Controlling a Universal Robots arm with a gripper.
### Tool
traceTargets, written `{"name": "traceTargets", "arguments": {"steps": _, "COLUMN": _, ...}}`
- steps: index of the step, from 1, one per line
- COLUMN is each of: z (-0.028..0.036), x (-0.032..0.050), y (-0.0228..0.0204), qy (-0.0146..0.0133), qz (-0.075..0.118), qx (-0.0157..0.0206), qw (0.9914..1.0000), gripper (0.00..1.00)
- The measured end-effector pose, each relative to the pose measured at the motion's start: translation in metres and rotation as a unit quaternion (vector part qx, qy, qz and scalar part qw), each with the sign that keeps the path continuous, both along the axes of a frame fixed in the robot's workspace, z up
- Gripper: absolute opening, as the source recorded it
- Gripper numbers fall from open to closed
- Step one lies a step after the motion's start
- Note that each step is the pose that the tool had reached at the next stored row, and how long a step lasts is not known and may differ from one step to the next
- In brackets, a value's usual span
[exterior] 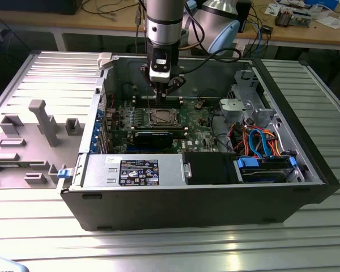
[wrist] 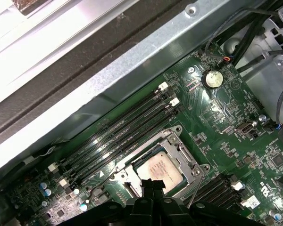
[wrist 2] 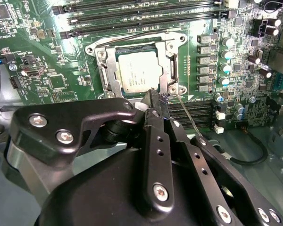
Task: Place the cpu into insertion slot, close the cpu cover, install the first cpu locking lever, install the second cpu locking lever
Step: 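Install the first cpu locking lever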
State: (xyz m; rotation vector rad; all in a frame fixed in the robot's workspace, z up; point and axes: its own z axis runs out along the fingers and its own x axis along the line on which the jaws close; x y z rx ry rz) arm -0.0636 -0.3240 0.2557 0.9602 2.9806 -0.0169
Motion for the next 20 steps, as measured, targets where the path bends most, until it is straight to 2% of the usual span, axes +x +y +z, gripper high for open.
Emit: {"name": "traceTargets", "arguments": {"steps": 20, "z": 0.0000, "x": 0.0000, "y": 0.0000, "qy": 0.0000, "qz": 0.010, "qx": 0.0000, "qw": 0.99995, "gripper": 0.11}}
